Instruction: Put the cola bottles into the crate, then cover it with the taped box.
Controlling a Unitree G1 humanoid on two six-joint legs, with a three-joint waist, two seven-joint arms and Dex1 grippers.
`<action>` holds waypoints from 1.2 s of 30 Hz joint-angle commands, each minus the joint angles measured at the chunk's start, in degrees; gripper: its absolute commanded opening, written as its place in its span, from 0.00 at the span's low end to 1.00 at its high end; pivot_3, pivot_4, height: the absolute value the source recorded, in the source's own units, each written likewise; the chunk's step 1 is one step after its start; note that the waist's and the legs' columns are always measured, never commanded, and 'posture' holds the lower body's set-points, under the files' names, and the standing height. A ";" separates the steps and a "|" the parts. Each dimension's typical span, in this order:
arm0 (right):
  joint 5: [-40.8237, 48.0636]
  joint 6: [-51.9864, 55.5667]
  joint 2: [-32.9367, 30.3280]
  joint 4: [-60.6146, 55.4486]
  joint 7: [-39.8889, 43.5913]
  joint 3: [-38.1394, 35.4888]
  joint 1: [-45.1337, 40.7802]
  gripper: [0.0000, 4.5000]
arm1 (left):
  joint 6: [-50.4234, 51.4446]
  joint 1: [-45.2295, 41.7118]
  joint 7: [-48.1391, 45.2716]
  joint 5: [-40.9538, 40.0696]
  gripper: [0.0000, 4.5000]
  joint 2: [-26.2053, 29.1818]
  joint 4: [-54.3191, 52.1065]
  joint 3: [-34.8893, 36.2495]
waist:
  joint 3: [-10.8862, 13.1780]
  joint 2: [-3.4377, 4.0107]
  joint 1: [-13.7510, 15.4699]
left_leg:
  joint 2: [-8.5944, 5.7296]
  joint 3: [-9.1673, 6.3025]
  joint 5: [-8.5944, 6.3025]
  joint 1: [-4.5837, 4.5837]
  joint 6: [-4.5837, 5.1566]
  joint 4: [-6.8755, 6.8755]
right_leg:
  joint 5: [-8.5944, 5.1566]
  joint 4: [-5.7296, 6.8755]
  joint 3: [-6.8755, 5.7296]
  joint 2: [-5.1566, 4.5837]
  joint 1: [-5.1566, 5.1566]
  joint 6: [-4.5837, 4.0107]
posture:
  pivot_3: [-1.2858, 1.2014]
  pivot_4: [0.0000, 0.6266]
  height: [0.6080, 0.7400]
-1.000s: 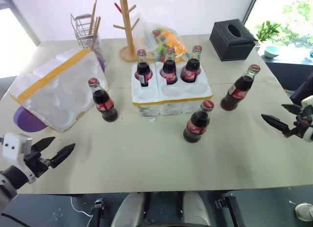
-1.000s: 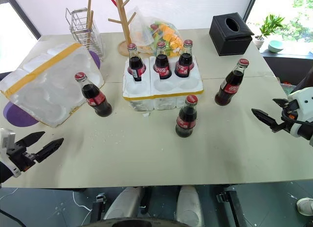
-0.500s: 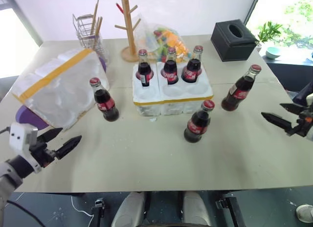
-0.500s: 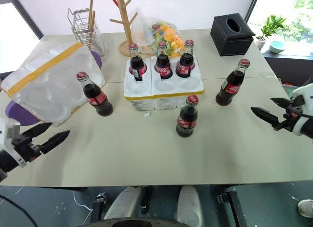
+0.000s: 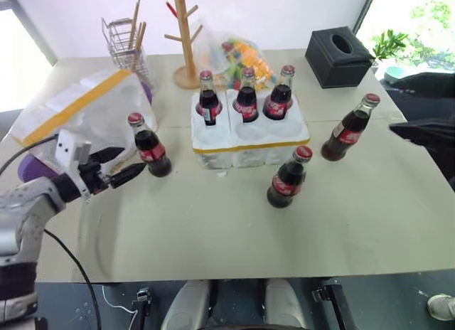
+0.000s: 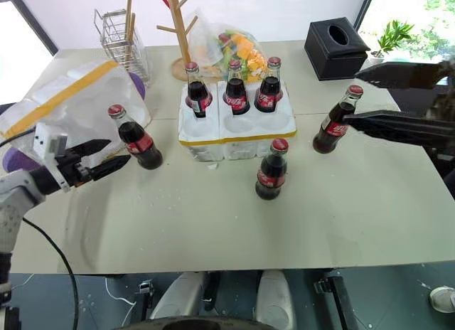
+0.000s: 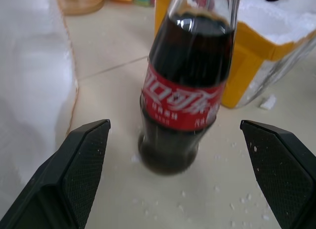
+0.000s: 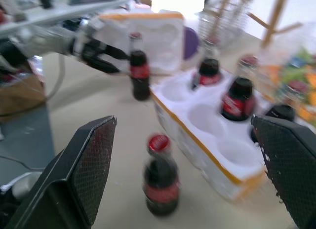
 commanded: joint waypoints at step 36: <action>1.93 -2.21 8.90 -6.06 -11.24 5.57 -1.84 1.00 | 9.33 -40.77 -15.61 -5.06 0.62 -4.96 13.56 -12.21 | 0.26 -0.33 -0.20 | -0.13 0.07 0.11 -0.28 0.19 0.36 | 0.28 0.15 0.06 0.05 -0.16 0.43 | 0.52 0.24 0.99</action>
